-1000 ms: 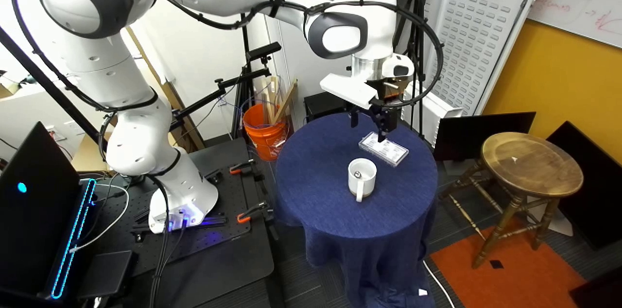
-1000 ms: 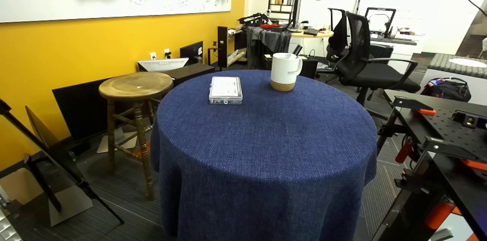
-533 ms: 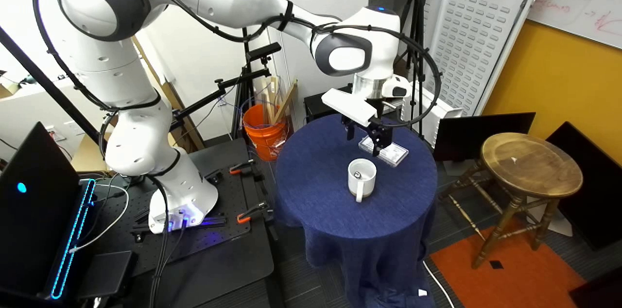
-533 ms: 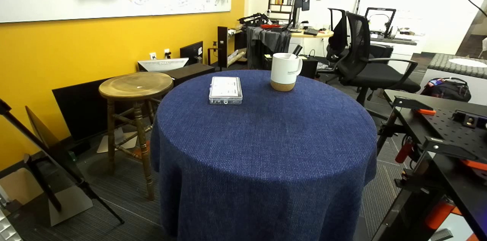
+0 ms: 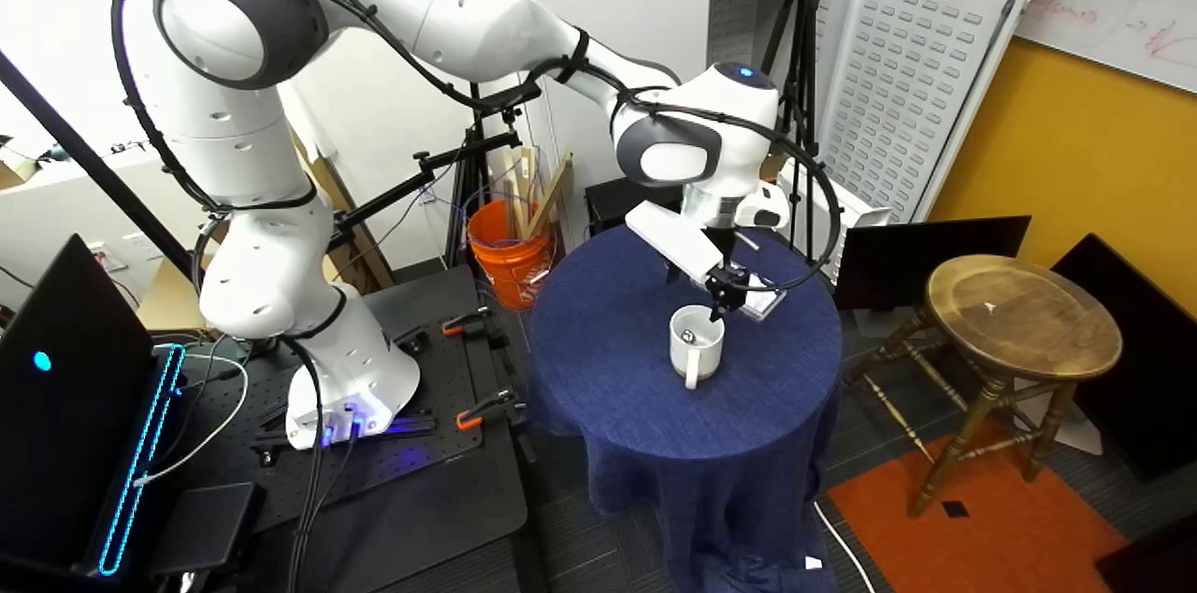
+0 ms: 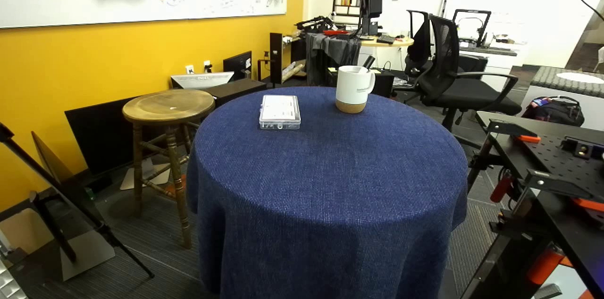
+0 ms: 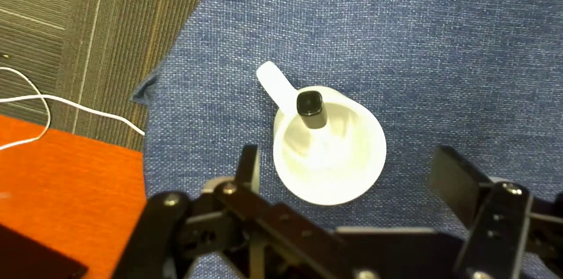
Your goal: Put the marker in the mug on the table
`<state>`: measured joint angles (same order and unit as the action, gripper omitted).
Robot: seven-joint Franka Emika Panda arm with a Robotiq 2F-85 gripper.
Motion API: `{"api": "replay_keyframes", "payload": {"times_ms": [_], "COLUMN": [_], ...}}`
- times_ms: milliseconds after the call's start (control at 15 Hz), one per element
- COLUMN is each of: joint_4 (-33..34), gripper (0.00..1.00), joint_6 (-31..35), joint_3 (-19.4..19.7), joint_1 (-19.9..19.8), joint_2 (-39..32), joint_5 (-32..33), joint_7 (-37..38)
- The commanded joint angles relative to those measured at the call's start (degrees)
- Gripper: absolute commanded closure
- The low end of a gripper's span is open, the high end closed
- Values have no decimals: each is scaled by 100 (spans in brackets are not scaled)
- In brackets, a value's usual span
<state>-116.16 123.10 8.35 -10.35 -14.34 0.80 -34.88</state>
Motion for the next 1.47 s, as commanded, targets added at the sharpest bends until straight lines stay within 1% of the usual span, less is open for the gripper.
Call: {"api": "replay_keyframes", "payload": {"times_ms": [0,333,533,600,667,733,800,867,933,1067,1200,1267,1333,1400], "joint_4": [-70,-36,40,66,98,115,129,141,151,181,223,229,236,241], "gripper": [0,0,15,16,23,20,24,23,26,26,30,34,39,55], "joint_6": [165,204,221,213,209,214,215,231,249,318,382,408,428,446], "joint_3": [-132,-139,-150,-153,-156,-162,-168,-171,-177,-189,-216,-236,-255,-271], "joint_1": [-188,-263,-304,-313,-321,-331,-338,-342,-345,-349,-361,-369,-378,-384], "joint_2": [-150,-368,-511,-557,-609,-649,-685,-718,-750,-810,-859,-867,-873,-877], "joint_5": [-164,-95,-108,-101,-99,-104,-104,-95,-88,-80,-95,-96,-95,-93], "joint_7": [-141,-61,-41,-34,-21,-24,-22,-13,-11,0,-6,-9,-13,-14]}}
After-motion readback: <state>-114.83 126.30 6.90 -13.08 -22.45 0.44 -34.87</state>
